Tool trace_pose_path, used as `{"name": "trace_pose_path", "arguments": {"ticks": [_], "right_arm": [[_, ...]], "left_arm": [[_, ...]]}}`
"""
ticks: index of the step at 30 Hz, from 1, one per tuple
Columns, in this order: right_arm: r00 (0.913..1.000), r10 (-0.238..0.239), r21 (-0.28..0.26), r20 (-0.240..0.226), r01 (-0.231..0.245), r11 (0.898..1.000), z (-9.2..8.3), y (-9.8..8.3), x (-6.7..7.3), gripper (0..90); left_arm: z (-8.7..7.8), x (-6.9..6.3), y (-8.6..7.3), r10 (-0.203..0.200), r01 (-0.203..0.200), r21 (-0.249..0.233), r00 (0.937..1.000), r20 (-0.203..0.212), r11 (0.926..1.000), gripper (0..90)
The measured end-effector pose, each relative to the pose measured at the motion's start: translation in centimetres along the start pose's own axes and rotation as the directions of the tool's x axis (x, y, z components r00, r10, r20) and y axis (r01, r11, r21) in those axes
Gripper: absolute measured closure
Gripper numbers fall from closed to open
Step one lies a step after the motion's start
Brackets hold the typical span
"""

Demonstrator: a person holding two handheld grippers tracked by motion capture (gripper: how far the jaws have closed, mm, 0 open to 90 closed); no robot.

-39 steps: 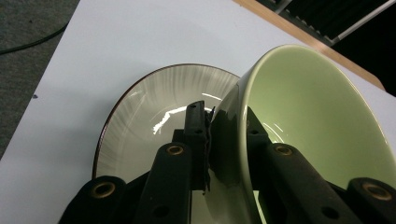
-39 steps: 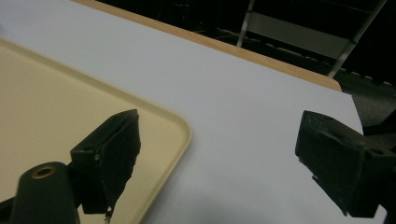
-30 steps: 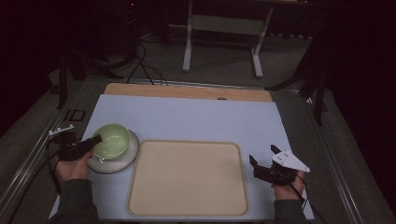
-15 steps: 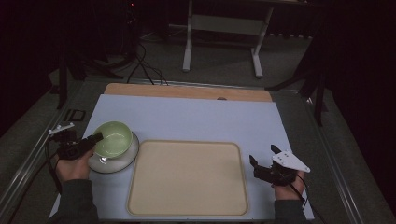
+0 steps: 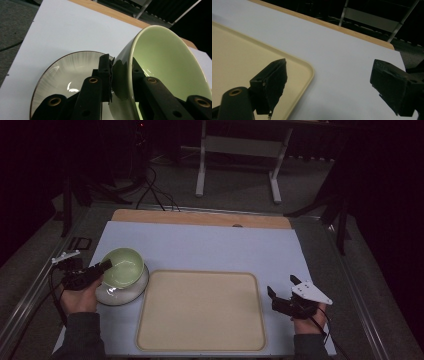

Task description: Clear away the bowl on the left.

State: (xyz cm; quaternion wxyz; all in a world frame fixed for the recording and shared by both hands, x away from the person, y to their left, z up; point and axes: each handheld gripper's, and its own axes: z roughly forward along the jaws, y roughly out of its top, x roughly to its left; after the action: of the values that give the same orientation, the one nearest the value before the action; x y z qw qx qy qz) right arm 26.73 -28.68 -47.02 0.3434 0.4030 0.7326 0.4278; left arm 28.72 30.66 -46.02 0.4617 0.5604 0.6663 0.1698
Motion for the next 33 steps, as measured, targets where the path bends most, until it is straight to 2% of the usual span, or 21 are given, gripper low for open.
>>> {"name": "trace_pose_path", "arguments": {"ticks": [15,28,33], "right_arm": [[1.0000,-0.003,-0.002,0.000,0.003,1.000,0.0,0.0,0.0,13.6],[1.0000,-0.003,-0.002,0.000,0.003,1.000,0.0,0.0,0.0,13.6],[1.0000,-0.004,-0.002,0.000,0.004,1.000,0.0,0.0,0.0,13.6]], "left_arm": [[0.0,-1.3,0.1,0.017,-0.017,-0.004,0.9994,0.030,0.9998,78.9],[0.6,-2.8,0.1,0.052,-0.052,0.008,0.9968,0.061,0.9986,78.9],[0.6,-3.0,0.1,0.051,-0.052,0.007,0.9965,0.066,0.9986,78.9]]}}
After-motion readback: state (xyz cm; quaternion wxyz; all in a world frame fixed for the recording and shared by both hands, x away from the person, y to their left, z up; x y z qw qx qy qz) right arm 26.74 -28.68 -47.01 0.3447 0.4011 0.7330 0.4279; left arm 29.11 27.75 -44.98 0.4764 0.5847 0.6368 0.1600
